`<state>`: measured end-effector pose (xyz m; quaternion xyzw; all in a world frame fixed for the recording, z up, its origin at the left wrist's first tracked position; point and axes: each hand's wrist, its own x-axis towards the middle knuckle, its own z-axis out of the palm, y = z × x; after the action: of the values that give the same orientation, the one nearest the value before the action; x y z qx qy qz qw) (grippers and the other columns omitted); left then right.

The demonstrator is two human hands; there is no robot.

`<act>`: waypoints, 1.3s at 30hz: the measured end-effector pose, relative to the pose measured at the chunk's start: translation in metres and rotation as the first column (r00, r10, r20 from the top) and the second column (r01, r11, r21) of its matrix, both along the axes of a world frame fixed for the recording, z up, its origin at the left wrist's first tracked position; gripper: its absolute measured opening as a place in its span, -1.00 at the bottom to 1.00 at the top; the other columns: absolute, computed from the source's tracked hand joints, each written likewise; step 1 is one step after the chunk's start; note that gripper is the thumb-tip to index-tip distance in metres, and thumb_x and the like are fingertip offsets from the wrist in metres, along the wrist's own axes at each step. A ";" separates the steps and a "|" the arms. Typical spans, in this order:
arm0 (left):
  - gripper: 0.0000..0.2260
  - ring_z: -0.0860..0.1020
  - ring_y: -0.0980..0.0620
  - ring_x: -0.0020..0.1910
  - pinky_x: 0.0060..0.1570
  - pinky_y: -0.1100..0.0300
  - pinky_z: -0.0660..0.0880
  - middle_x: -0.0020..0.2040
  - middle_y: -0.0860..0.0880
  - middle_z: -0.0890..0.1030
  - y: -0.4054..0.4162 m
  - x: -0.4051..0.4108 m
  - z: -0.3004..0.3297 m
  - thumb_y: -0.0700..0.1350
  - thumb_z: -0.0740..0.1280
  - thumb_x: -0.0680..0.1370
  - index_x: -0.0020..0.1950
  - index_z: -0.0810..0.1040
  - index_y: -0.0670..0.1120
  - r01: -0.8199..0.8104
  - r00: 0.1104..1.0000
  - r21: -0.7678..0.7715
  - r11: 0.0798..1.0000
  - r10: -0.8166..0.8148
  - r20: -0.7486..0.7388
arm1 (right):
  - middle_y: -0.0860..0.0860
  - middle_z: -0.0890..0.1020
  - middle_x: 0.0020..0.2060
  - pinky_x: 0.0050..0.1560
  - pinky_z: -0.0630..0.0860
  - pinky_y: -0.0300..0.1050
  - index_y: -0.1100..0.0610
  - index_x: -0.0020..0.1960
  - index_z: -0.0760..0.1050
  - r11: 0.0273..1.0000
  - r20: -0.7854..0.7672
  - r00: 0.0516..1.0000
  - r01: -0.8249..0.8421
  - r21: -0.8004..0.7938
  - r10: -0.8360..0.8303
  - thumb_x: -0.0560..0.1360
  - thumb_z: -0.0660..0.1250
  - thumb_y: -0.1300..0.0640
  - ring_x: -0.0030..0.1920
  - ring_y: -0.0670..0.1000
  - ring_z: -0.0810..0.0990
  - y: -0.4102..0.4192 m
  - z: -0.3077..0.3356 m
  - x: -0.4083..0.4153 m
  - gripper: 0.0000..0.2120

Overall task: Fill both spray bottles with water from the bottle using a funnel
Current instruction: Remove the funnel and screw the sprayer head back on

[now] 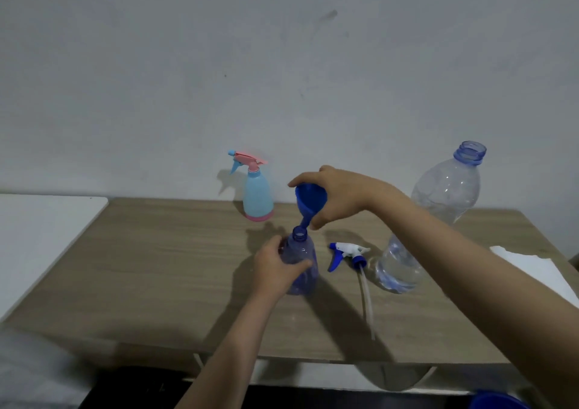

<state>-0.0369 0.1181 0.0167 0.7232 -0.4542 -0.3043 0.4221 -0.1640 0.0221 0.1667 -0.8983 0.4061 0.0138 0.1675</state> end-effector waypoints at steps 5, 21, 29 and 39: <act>-0.53 0.55 0.09 -0.03 -0.10 0.30 0.37 -0.06 0.09 0.55 0.009 0.026 0.000 -0.14 0.60 0.24 0.07 0.50 -0.04 -0.044 0.999 -0.043 0.998 0.044 0.004 | -0.01 0.50 0.06 0.04 0.57 0.11 -0.05 0.13 0.33 0.986 0.451 0.877 0.144 0.078 -0.164 0.21 0.54 0.06 0.02 0.06 0.56 0.019 -0.024 -0.037 -0.42; -0.55 0.50 0.22 -0.06 -0.25 0.62 0.35 -0.02 0.14 0.54 0.023 0.037 -0.008 -0.09 0.57 0.31 0.12 0.49 -0.05 -0.045 0.999 -0.131 0.990 0.045 -0.001 | -0.04 0.54 0.09 0.00 0.37 -0.14 0.08 0.22 0.40 0.747 0.507 0.598 0.649 0.148 -0.620 0.27 0.50 -0.23 0.12 0.06 0.45 0.138 -0.245 -0.007 -0.33; -0.57 0.46 0.40 -0.11 -0.26 0.64 0.33 -0.04 0.22 0.52 0.025 0.037 -0.010 -0.06 0.57 0.32 0.10 0.47 0.03 -0.034 0.999 -0.127 0.991 0.035 0.003 | -0.06 0.38 0.17 0.18 0.41 -0.14 0.09 0.36 0.28 0.774 0.502 0.603 0.575 0.266 -0.620 0.13 0.57 -0.25 0.17 -0.06 0.39 0.143 -0.231 -0.016 -0.05; -0.57 0.45 0.50 -0.16 -0.27 0.65 0.32 -0.01 0.19 0.54 0.027 0.036 -0.013 -0.08 0.55 0.35 0.16 0.48 -0.01 -0.022 1.000 -0.146 0.989 0.022 -0.002 | 0.15 0.48 0.18 0.01 0.40 -0.14 0.15 0.37 0.37 0.699 0.470 0.596 0.712 0.067 -0.652 0.52 0.30 0.18 0.13 0.11 0.49 0.051 -0.177 -0.042 -0.57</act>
<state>-0.0013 0.1450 0.0038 0.6954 -0.4671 -0.2655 0.4772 -0.2058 0.0732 -0.0106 -0.6588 0.6669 -0.2899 0.1929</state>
